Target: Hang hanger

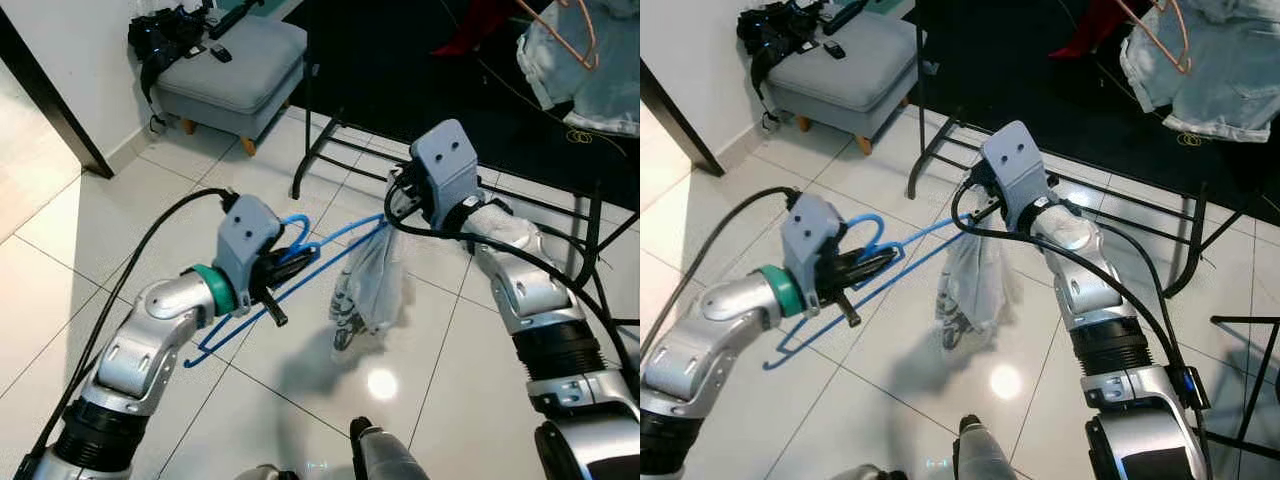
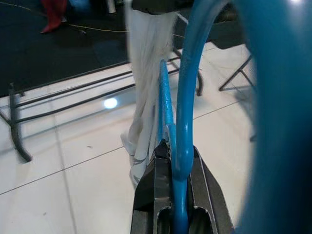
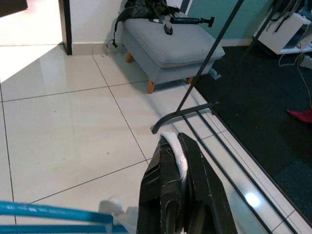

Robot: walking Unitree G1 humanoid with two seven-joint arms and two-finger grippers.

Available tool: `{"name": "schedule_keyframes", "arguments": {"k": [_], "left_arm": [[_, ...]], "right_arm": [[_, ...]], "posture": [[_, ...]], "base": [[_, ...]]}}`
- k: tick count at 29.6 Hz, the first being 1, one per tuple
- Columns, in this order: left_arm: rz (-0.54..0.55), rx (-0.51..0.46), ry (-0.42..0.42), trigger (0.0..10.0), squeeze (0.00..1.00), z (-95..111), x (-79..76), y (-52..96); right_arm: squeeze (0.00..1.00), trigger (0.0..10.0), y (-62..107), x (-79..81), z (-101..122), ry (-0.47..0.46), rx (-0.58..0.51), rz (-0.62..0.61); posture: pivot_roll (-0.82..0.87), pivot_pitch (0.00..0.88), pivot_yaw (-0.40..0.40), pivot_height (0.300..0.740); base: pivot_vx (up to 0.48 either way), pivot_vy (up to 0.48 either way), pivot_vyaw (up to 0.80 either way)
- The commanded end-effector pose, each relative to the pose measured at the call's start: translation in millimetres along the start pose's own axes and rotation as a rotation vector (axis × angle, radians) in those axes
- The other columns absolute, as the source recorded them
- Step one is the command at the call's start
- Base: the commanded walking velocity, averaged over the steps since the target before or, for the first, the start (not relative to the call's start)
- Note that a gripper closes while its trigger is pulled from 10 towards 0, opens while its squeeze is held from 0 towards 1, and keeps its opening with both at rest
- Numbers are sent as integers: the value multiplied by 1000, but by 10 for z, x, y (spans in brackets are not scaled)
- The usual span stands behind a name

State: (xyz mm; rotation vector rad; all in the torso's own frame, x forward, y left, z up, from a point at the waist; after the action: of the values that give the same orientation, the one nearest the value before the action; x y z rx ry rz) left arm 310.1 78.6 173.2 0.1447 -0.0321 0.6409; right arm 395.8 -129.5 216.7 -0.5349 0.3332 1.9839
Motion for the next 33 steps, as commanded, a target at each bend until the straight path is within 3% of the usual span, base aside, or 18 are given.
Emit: {"name": "schedule_keyframes", "arguments": {"k": [1,3,8,11,13,16,20,21,22,25,27,30,32,33], "left_arm": [[-61,1,-1,10000,0,-16,-103,-25],[-145,-5,-16,10000,0,22,-154,42],[-158,2,-34,10000,0,37,-107,105],[-220,18,-56,10000,0,88,-79,273],[-242,18,-54,10000,0,103,-98,300],[-282,16,-49,10000,0,105,-167,295],[-310,1,-32,10000,0,53,-303,127],[-287,-11,-29,10000,0,33,-317,28],[-287,-11,-29,10000,0,33,-317,28],[-69,-21,-77,10000,0,-14,-109,-241],[-12,-23,-85,10000,0,-13,-35,-264],[38,-20,-72,10000,0,31,127,-59],[13,-6,-69,10000,0,50,138,119],[13,-6,-69,10000,0,50,138,119]], "right_arm": [[0,10000,-22,-10,90,18,-36,7],[0,10000,-1,-141,23,59,3,-25],[0,10000,26,-213,-11,79,23,-41],[0,10000,75,-299,-51,90,44,-61],[0,10000,80,-299,-49,88,44,-57],[0,10000,60,-246,8,77,23,-40],[0,10000,-6,-102,141,38,-26,-6],[0,10000,-32,-26,202,19,-45,10],[0,10000,-32,-26,202,19,-45,10],[0,10000,-43,127,310,-18,-67,21],[0,10000,-31,137,305,-20,-61,14],[0,10000,90,-44,-39,21,52,-90],[0,10000,175,-213,-262,30,117,-178],[0,10000,175,-213,-262,30,117,-178]], "posture": [[-93,105,89,737],[-96,106,90,737],[-94,108,91,737],[-94,111,93,737],[-93,112,94,737],[-91,112,92,737],[-94,111,86,737],[-97,110,84,737],[-97,110,84,737],[-111,112,84,737],[-111,112,84,737],[-106,119,85,737],[-92,121,87,737],[-92,121,87,737]], "base": [[0,0,0],[0,0,0],[0,0,0],[0,0,0],[0,0,0],[0,0,0],[0,0,0],[0,0,0],[0,0,0],[0,0,0],[0,0,0],[0,0,0],[0,0,0],[0,0,0]]}}
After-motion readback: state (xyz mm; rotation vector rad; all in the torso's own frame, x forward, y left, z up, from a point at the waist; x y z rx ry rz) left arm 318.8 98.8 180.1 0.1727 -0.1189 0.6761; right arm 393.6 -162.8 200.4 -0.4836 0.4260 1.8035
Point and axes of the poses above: a point about 5 cm out from each wrist's last joint towards the gripper, its own y axis pointing back from the gripper into the wrist, its own z axis along the axis of the wrist's last joint, x = y × z, the point moved 4 cm from there along -y, pointing out of the wrist towards the gripper, and after that the axes turned 6 degrees about y, right-handed, at the moved point
